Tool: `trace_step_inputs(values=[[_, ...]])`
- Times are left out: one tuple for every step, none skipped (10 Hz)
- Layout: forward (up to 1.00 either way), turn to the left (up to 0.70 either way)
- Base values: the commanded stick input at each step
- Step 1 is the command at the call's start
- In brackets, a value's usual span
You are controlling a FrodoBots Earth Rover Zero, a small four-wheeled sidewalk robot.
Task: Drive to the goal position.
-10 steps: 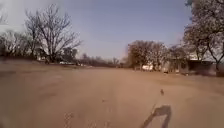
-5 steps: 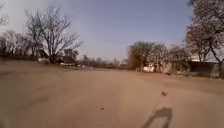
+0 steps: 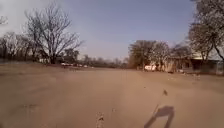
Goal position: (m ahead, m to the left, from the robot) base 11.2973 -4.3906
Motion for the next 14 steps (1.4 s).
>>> trace_step_inputs(values=[[0.70, 0.00], [0.70, 0.00], [0.70, 0.00], [0.70, 0.00], [0.70, 0.00], [0.70, 0.00], [0.70, 0.00], [0.70, 0.00], [0.70, 0.00], [0.70, 0.00], [0.70, 0.00], [0.70, 0.00], [0.70, 0.00], [0.70, 0.00]])
